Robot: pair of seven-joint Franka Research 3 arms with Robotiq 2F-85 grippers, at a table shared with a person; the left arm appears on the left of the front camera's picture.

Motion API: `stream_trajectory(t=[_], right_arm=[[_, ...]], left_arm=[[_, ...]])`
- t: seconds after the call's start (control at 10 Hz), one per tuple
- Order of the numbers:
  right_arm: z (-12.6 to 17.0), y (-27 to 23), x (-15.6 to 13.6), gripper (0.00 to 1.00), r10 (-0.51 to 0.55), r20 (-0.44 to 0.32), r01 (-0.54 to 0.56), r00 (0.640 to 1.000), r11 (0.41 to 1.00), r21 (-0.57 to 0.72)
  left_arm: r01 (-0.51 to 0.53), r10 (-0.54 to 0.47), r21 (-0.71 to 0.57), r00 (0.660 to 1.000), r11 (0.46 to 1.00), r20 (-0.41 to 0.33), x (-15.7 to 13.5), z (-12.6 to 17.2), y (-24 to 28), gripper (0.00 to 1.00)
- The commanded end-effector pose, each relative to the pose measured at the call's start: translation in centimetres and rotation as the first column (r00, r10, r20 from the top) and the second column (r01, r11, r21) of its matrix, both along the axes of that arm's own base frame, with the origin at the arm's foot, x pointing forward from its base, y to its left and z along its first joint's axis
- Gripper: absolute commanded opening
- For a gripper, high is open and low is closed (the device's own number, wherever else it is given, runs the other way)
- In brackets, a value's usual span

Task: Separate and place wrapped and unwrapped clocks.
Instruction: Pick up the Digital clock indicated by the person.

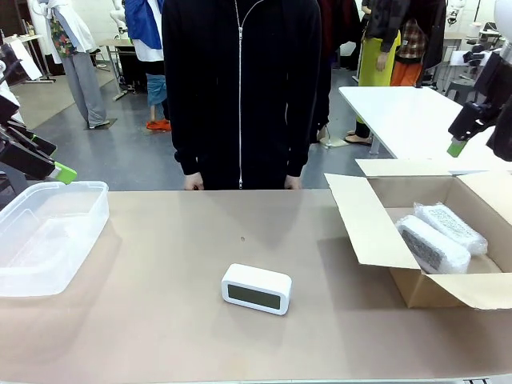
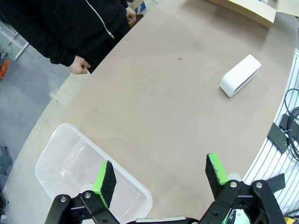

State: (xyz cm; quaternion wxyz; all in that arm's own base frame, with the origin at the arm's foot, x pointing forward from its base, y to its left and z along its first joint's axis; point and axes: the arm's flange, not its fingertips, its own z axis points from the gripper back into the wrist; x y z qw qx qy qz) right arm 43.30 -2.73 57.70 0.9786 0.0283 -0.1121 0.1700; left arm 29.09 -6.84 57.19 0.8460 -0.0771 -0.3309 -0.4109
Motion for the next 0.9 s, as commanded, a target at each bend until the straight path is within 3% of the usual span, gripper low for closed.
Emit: stream_trajectory(t=[0.0,0.2,0.3,0.5,0.7,0.8], right_arm=[[-1.5,4.9,0.3,1.00,0.315,-0.001,-0.312,0.949,0.940,0.137],[-3.5,12.2,-0.5,1.00,0.596,-0.024,-0.584,0.802,0.793,0.176],[-4.5,15.4,-1.5,1.00,0.693,0.004,-0.679,0.721,0.706,0.202],[-5.8,18.9,-3.5,1.00,0.772,0.077,-0.764,0.631,0.601,0.234],[-4.3,19.8,-6.1,1.00,0.809,0.175,-0.822,0.561,0.520,0.231],[-3.0,19.6,-7.5,1.00,0.828,0.185,-0.845,0.529,0.495,0.202]], left_arm=[[0.006,-0.006,-0.005,1.000,1.000,-0.001,0.0,0.0,0.0,1.00],[0.006,-0.006,-0.005,1.000,1.000,-0.001,0.0,0.0,0.0,1.00],[0.006,-0.006,-0.005,1.000,1.000,-0.001,0.0,0.0,0.0,1.00],[0.006,-0.006,-0.005,1.000,1.000,-0.001,0.0,0.0,0.0,1.00],[0.006,-0.006,-0.005,1.000,1.000,-0.001,0.0,0.0,0.0,1.00],[0.006,-0.006,-0.005,1.000,1.000,-0.001,0.0,0.0,0.0,1.00]])
